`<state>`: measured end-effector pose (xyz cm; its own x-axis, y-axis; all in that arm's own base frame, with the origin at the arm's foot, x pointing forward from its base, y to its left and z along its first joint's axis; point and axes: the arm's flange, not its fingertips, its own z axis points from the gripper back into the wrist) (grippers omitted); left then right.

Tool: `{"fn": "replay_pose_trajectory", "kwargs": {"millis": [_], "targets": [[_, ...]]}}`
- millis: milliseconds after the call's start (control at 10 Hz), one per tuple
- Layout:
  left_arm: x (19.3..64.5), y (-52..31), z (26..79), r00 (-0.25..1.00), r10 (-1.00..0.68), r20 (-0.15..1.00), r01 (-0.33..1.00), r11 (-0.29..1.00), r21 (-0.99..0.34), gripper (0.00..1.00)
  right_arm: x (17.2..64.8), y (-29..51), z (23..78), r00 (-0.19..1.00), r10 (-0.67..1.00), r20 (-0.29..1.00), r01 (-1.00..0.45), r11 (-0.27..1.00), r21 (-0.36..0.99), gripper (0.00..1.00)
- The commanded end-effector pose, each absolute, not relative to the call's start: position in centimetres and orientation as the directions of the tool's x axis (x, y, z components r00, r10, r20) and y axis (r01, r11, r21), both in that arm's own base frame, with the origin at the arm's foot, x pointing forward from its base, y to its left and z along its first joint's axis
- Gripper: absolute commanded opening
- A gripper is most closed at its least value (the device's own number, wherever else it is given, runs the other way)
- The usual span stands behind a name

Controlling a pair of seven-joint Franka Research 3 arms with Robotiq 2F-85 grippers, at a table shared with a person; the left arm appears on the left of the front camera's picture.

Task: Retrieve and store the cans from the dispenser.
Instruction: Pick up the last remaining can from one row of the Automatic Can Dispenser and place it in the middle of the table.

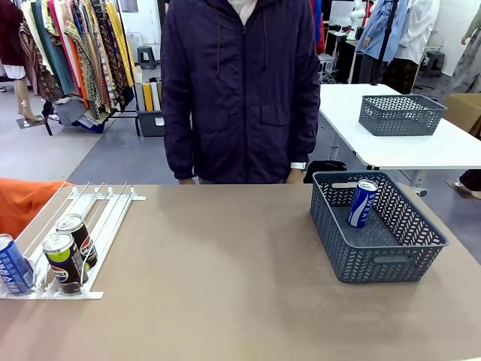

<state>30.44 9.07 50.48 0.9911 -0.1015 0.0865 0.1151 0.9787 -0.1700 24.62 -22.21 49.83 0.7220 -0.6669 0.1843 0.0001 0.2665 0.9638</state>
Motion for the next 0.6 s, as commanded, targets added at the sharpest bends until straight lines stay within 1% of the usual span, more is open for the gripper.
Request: {"fn": "replay_pose_trajectory", "kwargs": {"millis": [0,100,200,300,400,500], "targets": [[30.7,8.8,50.5,0.990,-0.094,0.107,0.111,0.981,-0.160,1.00,24.9,-22.2,49.9,0.712,-0.670,0.210,-0.038,0.262,0.964,1.00],[31.2,8.4,48.9,0.988,-0.120,0.093,0.135,0.974,-0.182,1.00,24.9,-22.2,49.9,0.712,-0.670,0.210,-0.038,0.262,0.964,1.00],[31.7,8.1,47.3,0.990,-0.085,0.110,0.102,0.983,-0.155,1.00,24.9,-22.2,49.9,0.712,-0.670,0.210,-0.038,0.262,0.964,1.00],[32.1,8.0,45.9,0.991,-0.051,0.121,0.070,0.985,-0.159,1.00,24.9,-22.2,49.9,0.712,-0.670,0.210,-0.038,0.262,0.964,1.00],[32.4,8.0,44.7,0.989,-0.023,0.148,0.041,0.992,-0.118,1.00,24.9,-22.2,49.9,0.712,-0.670,0.210,-0.038,0.262,0.964,1.00],[32.6,7.9,43.8,0.986,-0.013,0.165,0.034,0.992,-0.119,1.00,24.9,-22.2,49.9,0.712,-0.670,0.210,-0.038,0.262,0.964,1.00]]}}
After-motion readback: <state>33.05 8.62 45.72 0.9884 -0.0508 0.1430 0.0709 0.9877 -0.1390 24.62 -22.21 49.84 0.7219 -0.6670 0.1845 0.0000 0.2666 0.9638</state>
